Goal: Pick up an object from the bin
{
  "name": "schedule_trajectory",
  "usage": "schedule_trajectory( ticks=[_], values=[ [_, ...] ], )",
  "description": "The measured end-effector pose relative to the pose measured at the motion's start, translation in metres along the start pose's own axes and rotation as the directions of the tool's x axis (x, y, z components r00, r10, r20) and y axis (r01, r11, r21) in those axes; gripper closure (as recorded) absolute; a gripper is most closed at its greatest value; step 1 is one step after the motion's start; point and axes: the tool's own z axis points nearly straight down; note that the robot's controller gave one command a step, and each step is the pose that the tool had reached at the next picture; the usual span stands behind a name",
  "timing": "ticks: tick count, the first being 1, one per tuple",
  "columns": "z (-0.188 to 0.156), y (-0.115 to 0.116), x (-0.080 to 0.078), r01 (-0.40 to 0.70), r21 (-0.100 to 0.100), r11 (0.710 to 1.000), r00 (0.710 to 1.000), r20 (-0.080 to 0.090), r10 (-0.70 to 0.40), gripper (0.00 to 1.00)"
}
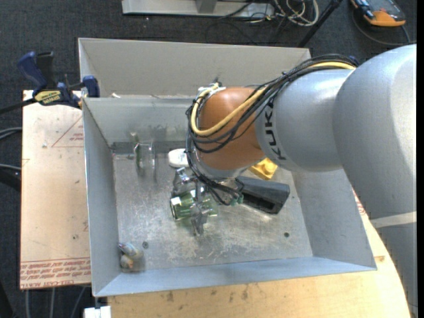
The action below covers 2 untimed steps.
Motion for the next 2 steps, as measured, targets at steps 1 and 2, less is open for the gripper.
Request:
schedule_trajectory(
  ticks=[1, 2],
  values=[
    [0.000, 0.000, 0.000, 0.000, 0.000, 1.000, 1.000, 0.000, 0.000, 1.00],
    [-0.151, 0.030, 0.070, 0.257, 0.002, 0.966, 0.966, -0.007, -0.257, 1.00]
  ],
)
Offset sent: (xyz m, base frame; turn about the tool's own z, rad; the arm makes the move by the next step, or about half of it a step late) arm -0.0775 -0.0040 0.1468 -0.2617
